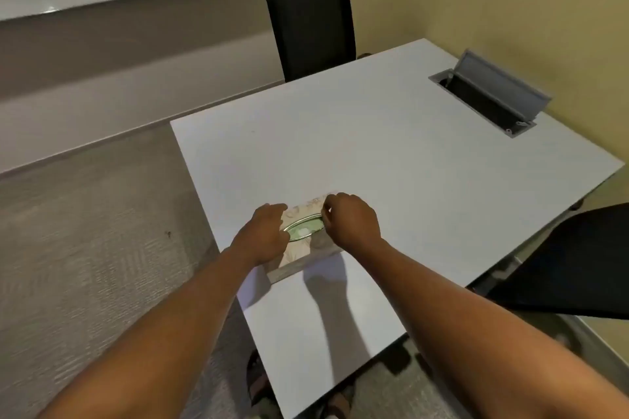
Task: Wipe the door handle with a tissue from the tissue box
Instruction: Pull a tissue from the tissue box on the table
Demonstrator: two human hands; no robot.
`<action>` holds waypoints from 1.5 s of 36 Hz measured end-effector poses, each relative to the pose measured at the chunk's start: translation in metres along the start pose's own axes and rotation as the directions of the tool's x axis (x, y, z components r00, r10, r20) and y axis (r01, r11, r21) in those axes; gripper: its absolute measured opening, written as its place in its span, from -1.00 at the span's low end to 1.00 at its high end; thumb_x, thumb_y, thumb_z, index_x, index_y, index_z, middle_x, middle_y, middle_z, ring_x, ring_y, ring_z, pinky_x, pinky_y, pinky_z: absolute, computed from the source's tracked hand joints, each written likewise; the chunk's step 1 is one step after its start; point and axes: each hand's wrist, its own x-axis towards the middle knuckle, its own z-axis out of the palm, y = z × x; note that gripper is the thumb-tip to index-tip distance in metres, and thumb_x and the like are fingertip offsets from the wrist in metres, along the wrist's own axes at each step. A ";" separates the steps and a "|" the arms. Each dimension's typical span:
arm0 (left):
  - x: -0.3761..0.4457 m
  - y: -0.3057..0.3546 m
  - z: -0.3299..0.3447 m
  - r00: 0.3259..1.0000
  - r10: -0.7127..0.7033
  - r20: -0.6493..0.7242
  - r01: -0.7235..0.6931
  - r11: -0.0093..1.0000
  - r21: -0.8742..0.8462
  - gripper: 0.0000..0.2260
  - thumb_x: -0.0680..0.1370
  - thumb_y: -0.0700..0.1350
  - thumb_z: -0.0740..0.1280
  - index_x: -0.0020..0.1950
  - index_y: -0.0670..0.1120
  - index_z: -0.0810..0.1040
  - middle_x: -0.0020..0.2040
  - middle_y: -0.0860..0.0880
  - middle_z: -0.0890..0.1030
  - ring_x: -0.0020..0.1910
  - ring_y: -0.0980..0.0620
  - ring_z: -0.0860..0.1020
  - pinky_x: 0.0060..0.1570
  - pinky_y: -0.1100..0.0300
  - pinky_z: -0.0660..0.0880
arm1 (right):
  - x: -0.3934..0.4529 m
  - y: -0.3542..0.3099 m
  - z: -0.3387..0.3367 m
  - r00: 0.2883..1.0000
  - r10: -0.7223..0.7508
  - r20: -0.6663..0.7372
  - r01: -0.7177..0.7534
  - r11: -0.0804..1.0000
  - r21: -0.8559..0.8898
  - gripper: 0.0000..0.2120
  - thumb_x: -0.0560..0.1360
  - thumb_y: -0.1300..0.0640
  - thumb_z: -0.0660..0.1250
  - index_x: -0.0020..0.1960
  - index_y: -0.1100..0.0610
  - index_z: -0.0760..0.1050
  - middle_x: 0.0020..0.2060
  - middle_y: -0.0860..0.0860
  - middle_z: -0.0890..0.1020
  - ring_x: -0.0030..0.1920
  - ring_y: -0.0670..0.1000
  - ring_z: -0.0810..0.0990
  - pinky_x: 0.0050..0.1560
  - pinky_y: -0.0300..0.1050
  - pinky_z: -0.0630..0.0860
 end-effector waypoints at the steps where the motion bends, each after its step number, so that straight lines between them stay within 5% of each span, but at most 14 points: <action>1: 0.001 -0.002 -0.001 1.000 0.006 -0.006 -0.006 1.000 0.004 -0.44 0.59 -0.15 0.26 0.60 -0.10 0.23 0.51 -0.12 0.35 0.52 -0.02 0.25 0.37 0.12 0.32 | 0.002 -0.003 0.002 1.000 0.006 0.023 -0.006 1.000 -0.012 -0.77 0.59 0.03 0.17 -0.02 0.10 0.57 -0.12 0.02 0.61 -0.11 0.11 0.58 -0.21 -0.04 0.56; 8: 0.006 -0.017 0.003 0.990 0.073 -0.121 -0.073 0.997 0.003 -0.54 0.61 -0.13 0.27 0.53 -0.09 0.37 0.47 -0.03 0.45 0.41 0.00 0.42 0.32 0.11 0.39 | 0.015 -0.020 0.027 0.991 0.041 0.125 -0.040 0.999 -0.011 -0.79 0.54 0.11 0.21 0.00 0.10 0.62 -0.09 0.04 0.64 -0.06 0.12 0.59 -0.18 -0.06 0.53; 16: 0.016 -0.036 0.015 0.977 0.131 -0.167 -0.122 0.991 0.061 -0.53 0.63 -0.08 0.28 0.53 -0.12 0.38 0.51 -0.08 0.42 0.51 -0.07 0.35 0.48 0.08 0.26 | 0.026 -0.032 0.051 0.974 0.071 0.217 -0.051 0.994 -0.096 -0.83 0.52 0.12 0.26 -0.04 0.14 0.61 -0.07 0.08 0.62 0.01 0.14 0.57 -0.22 -0.10 0.41; 34: 0.014 -0.046 0.014 0.988 0.076 -0.134 -0.077 0.997 -0.003 -0.60 0.65 -0.07 0.23 0.50 -0.06 0.43 0.37 -0.02 0.55 0.38 -0.04 0.44 0.25 0.03 0.47 | 0.033 -0.049 0.071 0.928 0.248 0.277 -0.205 0.963 -0.174 -0.83 0.48 0.19 0.30 0.07 0.14 0.55 0.00 0.08 0.63 0.13 0.13 0.54 -0.07 -0.06 0.47; 43: 0.008 -0.046 0.017 0.991 0.073 -0.112 -0.076 0.997 -0.021 -0.58 0.65 -0.10 0.23 0.53 -0.09 0.39 0.46 -0.01 0.46 0.58 0.02 0.21 0.37 0.06 0.41 | 0.036 -0.057 0.072 0.904 0.315 0.288 -0.283 0.948 -0.147 -0.82 0.47 0.21 0.29 0.06 0.13 0.54 0.03 0.08 0.62 0.16 0.14 0.52 0.00 -0.04 0.46; 54: -0.001 -0.054 0.014 0.992 0.063 -0.110 -0.065 0.998 -0.017 -0.59 0.66 -0.11 0.22 0.52 -0.08 0.39 0.47 0.00 0.45 0.59 0.02 0.19 0.33 0.01 0.43 | 0.036 -0.063 0.076 0.896 0.359 0.260 -0.329 0.932 -0.152 -0.79 0.46 0.20 0.33 0.08 0.13 0.54 0.03 0.08 0.63 0.17 0.14 0.51 0.07 -0.01 0.46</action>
